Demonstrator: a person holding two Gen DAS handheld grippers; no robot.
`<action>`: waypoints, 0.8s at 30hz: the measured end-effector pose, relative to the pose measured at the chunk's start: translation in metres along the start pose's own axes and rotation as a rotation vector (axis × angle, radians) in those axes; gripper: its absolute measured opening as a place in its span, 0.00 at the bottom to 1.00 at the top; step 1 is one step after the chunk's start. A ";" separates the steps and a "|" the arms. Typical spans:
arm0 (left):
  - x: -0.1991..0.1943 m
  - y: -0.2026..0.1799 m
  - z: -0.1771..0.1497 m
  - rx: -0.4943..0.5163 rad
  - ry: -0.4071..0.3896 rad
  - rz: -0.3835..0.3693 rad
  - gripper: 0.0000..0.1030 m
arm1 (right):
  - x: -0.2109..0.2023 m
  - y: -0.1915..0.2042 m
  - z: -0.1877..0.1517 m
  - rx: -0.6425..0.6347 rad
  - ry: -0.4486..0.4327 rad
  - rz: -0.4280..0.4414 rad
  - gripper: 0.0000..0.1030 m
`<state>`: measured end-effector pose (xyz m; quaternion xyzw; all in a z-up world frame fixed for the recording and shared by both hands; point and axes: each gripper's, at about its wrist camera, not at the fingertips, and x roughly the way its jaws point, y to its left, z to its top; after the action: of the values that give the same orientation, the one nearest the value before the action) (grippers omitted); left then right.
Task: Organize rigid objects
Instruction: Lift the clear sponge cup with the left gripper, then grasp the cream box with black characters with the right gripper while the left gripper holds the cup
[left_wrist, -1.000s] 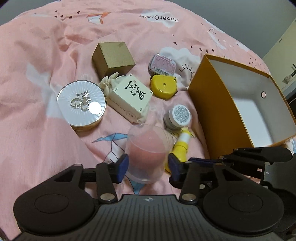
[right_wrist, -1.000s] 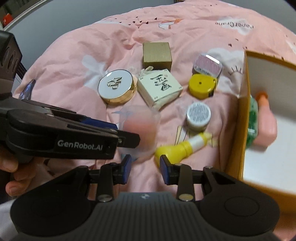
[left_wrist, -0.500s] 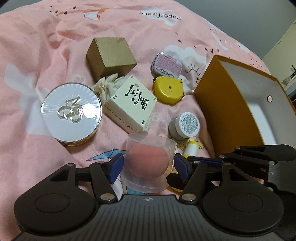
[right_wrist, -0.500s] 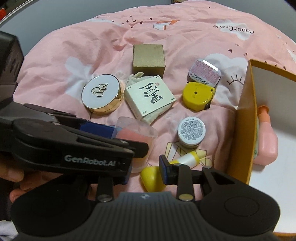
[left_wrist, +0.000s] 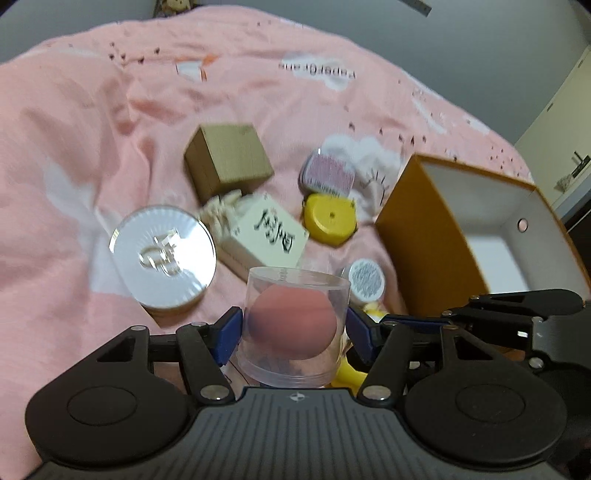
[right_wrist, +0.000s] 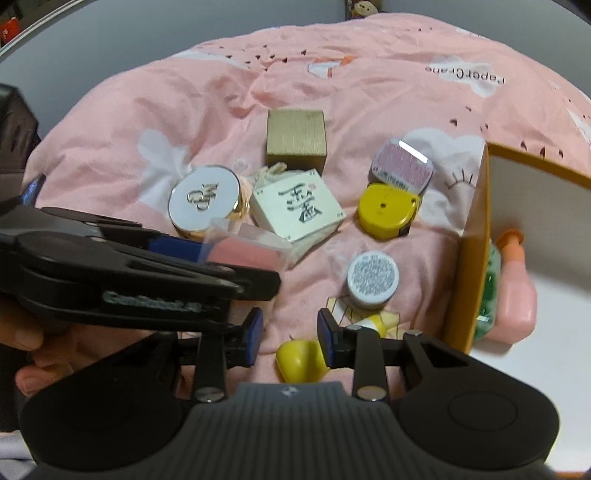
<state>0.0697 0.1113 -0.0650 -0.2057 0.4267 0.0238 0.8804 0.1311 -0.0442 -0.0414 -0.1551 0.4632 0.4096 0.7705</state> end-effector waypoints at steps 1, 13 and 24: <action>-0.005 0.000 0.002 -0.001 -0.009 0.000 0.68 | -0.002 -0.001 0.003 -0.005 -0.003 0.001 0.31; -0.041 0.034 0.040 -0.057 -0.103 0.107 0.68 | 0.009 0.003 0.053 -0.047 -0.044 0.048 0.42; -0.038 0.057 0.046 -0.090 -0.089 0.115 0.68 | 0.074 0.014 0.079 -0.234 0.075 -0.018 0.60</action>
<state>0.0675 0.1862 -0.0304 -0.2188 0.3965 0.1026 0.8856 0.1842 0.0492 -0.0598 -0.2633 0.4392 0.4480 0.7329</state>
